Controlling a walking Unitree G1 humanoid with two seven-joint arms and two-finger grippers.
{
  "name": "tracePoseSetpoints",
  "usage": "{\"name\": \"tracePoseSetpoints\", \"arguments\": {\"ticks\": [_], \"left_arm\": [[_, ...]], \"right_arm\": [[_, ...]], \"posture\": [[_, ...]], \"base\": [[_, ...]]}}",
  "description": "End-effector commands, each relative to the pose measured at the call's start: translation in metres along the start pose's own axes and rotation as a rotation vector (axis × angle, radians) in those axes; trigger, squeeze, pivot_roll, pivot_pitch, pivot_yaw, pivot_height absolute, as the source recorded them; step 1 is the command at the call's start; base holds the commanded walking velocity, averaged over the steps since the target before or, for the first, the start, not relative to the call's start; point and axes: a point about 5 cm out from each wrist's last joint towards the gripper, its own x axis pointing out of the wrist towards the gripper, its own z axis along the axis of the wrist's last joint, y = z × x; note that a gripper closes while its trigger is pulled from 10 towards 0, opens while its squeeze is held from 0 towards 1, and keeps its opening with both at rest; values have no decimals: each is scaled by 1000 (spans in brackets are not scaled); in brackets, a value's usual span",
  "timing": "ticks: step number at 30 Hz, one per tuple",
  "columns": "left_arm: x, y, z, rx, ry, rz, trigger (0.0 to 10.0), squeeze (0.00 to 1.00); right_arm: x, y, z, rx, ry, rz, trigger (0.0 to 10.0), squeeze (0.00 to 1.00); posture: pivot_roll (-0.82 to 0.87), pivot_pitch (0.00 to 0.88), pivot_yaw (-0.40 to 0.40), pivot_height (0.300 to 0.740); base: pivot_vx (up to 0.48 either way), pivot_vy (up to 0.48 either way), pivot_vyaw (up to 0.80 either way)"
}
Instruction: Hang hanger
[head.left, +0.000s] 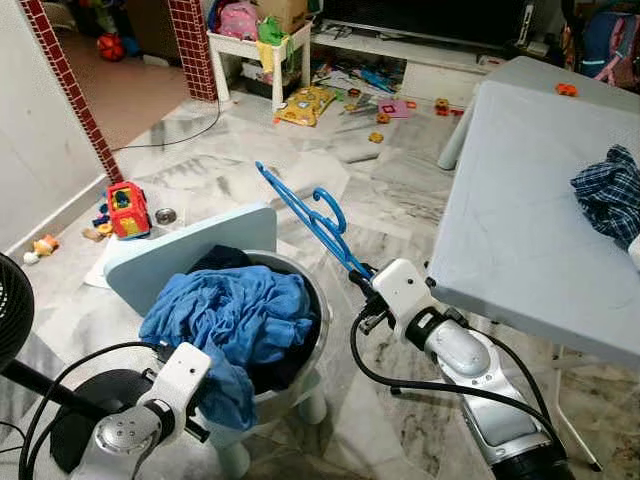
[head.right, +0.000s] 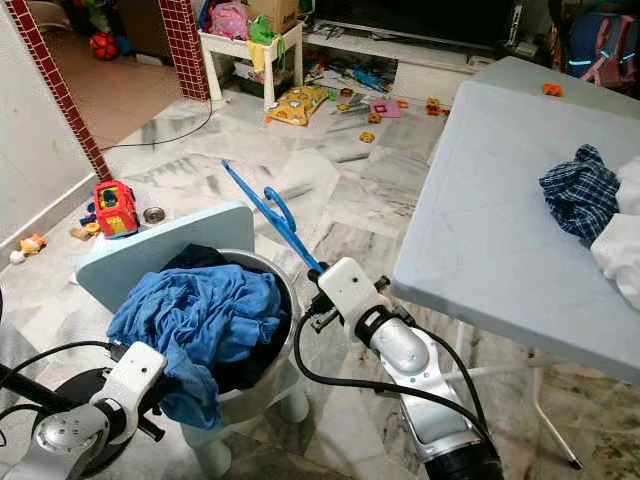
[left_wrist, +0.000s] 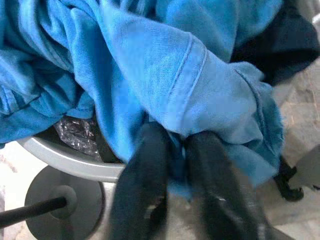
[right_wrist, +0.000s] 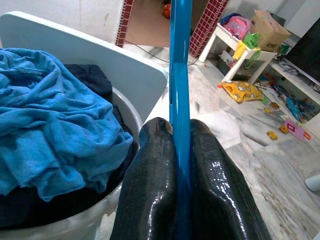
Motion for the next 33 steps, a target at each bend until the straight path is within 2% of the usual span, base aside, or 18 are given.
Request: {"name": "tracePoseSetpoints", "arguments": {"ticks": [1,2,3,5,9,13,14,15,17,24,29,31,33], "left_arm": [[-3,0,-1,24,13,1,10000,1000],[-4,0,0,36,14,-1,10000,1000],[-9,-2,-1,94,36,-34,10000,1000],[-14,-5,-2,145,73,-81,10000,1000],[-28,-10,-2,188,116,-175,10000,1000],[-35,-7,0,265,136,-178,10000,1000],[-34,-4,5,266,116,-153,10000,1000],[-29,4,20,224,30,-79,10000,1000],[-26,10,32,205,-27,-31,10000,1000],[-15,15,50,217,-73,14,10000,1000],[-3,9,47,230,-47,-39,10000,1000],[-1,5,45,240,-25,-77,10000,918],[-1,3,44,245,-17,-87,10000,914]], "right_arm": [[0,-2,2,-9,-11,3,10000,0],[-1,-2,1,-10,-10,3,10000,0],[-1,-1,1,-10,-9,4,10000,0],[-2,-1,1,-11,-9,5,10000,0],[-4,0,0,-13,-6,12,10000,0],[-3,0,0,-14,-5,16,10000,0],[-3,1,0,-14,-5,17,10000,0],[-2,1,1,-14,-5,20,10000,0],[-2,2,1,-15,-6,26,10000,0],[-2,4,2,-18,-7,33,10000,0],[-1,5,2,-23,-8,36,10000,0],[-2,5,2,-26,-7,33,10000,0],[-3,5,2,-25,-5,31,10000,0]], "posture": [[-92,68,-55,740],[-92,71,-55,740],[-93,74,-54,740],[-94,79,-56,740],[-89,86,-60,740],[-84,93,-65,740],[-84,94,-66,740],[-83,96,-67,740],[-83,97,-70,740],[-88,102,-70,740],[-97,105,-63,740],[-102,106,-56,740],[-101,107,-54,740]], "base": [[0,0,0],[0,0,0],[0,0,0],[0,0,0],[0,0,0],[0,0,0],[0,0,0],[0,0,0],[0,0,0],[0,0,0],[0,0,0],[0,0,0],[0,0,0]]}}
